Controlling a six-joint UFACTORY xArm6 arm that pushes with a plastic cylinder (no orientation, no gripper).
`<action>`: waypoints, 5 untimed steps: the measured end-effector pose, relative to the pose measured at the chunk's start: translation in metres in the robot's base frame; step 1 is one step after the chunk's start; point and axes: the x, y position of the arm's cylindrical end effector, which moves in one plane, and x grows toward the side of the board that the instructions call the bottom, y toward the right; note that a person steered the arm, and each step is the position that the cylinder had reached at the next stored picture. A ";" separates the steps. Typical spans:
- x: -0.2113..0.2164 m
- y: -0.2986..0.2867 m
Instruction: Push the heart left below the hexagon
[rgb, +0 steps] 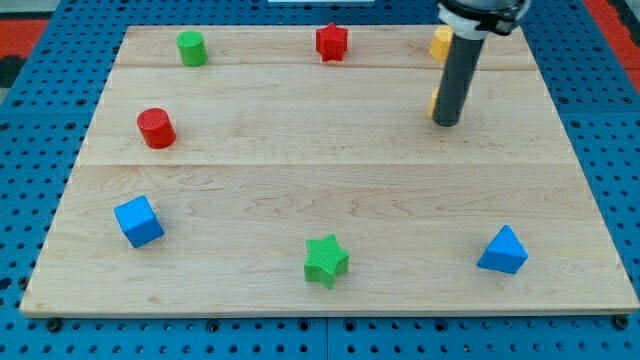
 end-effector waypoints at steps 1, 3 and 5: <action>-0.015 0.015; -0.058 -0.026; -0.058 -0.013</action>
